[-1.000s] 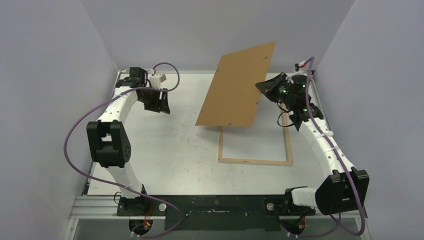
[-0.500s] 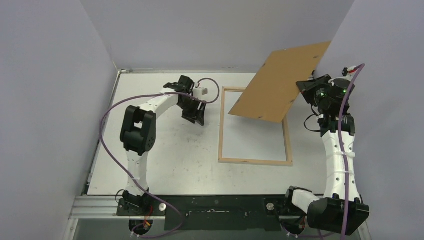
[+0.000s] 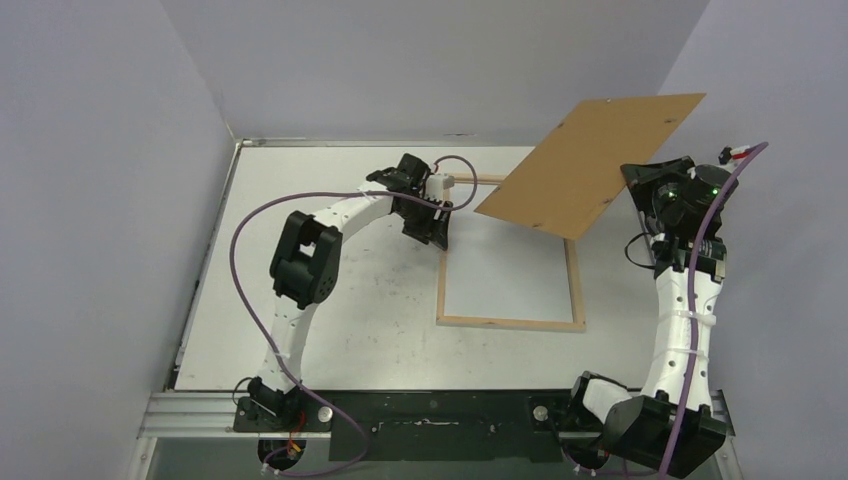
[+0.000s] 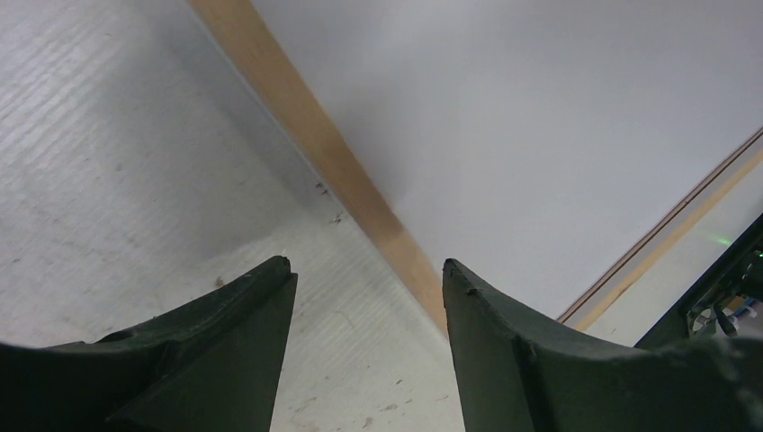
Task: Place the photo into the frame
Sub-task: Move the photo frame to the center of the board.
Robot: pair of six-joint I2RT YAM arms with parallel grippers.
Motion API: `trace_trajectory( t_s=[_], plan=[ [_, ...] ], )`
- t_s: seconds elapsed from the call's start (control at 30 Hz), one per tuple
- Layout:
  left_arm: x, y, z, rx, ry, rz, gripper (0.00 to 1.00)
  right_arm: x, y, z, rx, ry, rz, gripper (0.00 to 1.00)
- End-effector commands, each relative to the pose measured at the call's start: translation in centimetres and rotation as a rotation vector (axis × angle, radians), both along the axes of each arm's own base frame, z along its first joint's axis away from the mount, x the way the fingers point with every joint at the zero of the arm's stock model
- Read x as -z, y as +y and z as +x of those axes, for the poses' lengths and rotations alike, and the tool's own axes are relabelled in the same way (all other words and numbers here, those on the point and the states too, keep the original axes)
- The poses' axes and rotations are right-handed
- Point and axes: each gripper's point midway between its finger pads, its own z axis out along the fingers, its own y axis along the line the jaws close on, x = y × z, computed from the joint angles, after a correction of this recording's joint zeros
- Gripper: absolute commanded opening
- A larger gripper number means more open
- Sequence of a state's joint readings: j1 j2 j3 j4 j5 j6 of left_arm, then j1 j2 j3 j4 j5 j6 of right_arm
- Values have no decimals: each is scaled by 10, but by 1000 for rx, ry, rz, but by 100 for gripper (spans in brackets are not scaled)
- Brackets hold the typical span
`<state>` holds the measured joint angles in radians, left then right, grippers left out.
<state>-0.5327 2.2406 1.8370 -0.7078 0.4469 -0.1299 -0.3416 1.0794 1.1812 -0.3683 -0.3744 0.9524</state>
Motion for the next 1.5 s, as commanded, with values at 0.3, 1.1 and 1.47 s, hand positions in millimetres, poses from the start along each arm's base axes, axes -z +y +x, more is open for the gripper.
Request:
trace_trajectory(
  t_s=[0.3,1.1,1.47],
  plan=[
    [10,-26,15,-28,-91,20,59,-65,8,-15,-12,-200,-37,5],
    [32,-5,10,-78,-46,40,24,-62,2,-20,27,-170,-55,5],
    [31,42,10,-144,-38,73,23,-50,12,-13,-33,-189,8,5]
  ],
)
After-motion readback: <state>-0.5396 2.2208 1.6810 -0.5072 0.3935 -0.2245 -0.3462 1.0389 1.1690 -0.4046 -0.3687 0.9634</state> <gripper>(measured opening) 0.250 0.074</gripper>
